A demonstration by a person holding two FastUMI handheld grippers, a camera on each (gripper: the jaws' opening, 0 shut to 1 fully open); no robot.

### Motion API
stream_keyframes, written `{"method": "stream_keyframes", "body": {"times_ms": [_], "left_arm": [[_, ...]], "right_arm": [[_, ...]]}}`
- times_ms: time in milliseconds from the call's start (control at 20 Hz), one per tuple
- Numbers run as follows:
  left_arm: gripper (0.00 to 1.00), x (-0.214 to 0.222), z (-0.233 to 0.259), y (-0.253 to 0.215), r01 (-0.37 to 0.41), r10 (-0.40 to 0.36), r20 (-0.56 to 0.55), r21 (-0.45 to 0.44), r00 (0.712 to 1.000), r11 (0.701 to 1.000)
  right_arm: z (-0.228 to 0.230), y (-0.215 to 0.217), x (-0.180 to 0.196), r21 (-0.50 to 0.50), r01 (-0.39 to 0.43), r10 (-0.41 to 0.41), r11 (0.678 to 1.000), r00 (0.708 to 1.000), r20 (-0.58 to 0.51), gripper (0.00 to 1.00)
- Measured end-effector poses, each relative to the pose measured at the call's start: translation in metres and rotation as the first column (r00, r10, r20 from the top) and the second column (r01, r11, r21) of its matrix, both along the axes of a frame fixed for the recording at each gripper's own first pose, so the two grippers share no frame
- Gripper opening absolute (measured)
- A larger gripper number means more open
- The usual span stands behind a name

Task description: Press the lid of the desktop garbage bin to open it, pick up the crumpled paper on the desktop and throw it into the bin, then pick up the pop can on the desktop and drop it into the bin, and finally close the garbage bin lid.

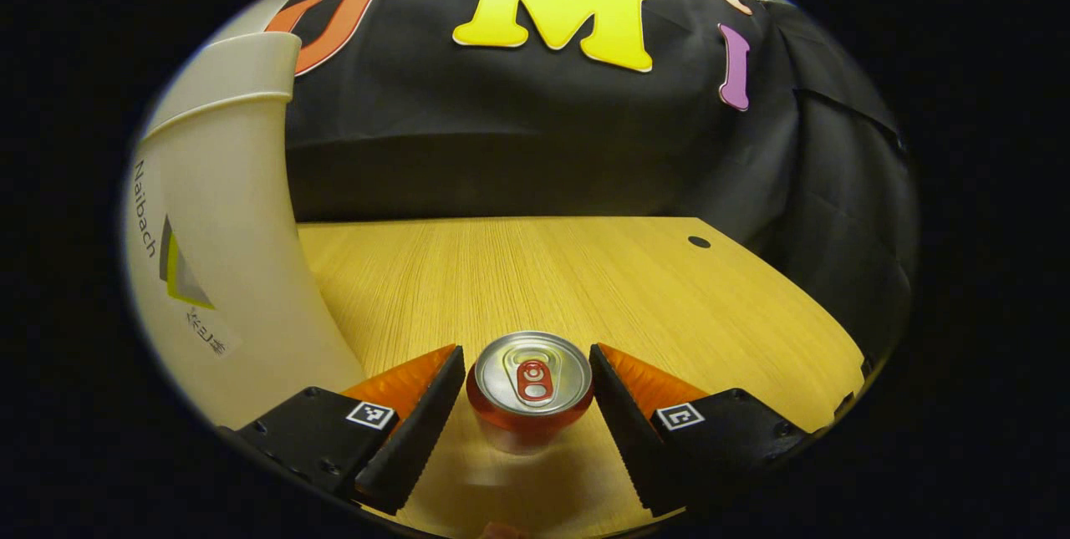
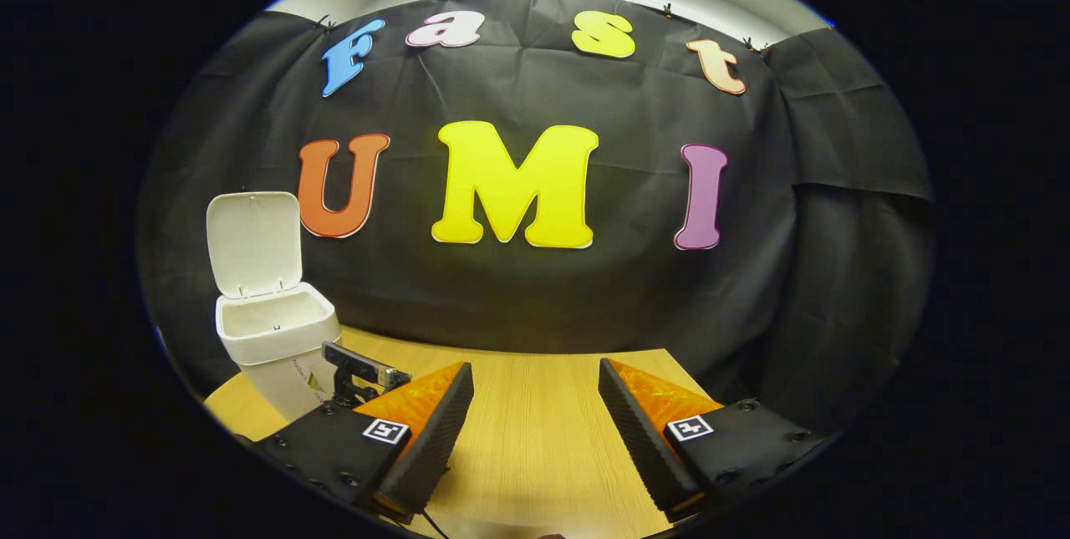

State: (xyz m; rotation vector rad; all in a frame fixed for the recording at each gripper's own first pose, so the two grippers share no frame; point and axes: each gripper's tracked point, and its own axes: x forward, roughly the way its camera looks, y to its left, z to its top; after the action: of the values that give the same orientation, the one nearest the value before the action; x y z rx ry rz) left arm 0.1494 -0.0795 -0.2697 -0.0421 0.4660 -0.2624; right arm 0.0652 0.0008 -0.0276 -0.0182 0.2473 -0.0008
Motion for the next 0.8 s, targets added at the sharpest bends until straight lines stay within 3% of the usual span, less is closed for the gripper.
{"method": "stream_keyframes", "body": {"times_ms": [250, 350, 400, 800], "left_arm": [[0.97, -0.003, -0.015, -0.004, 0.021, -0.020, -0.019, 0.031, 1.000, 0.999], [0.86, -0.002, -0.016, -0.002, 0.017, -0.016, -0.019, 0.036, 1.000, 0.999], [0.86, -0.003, -0.015, -0.002, 0.015, -0.014, -0.020, 0.040, 1.000, 0.999], [0.83, -0.021, 0.034, 0.003, 0.018, -0.019, 0.073, 0.020, 0.997, 1.000]], "right_arm": [[0.002, 0.000, 0.000, 0.000, 0.001, -0.001, 1.000, 1.000, 0.005, 0.96], [0.002, -0.001, 0.000, 0.010, 0.005, -0.005, 1.000, 1.000, 0.002, 0.96], [0.001, -0.002, 0.000, 0.016, 0.007, -0.007, 1.000, 1.000, 0.003, 0.96], [0.003, -0.001, -0.007, 0.038, -0.004, 0.004, 0.999, 1.000, 0.013, 0.96]]}}
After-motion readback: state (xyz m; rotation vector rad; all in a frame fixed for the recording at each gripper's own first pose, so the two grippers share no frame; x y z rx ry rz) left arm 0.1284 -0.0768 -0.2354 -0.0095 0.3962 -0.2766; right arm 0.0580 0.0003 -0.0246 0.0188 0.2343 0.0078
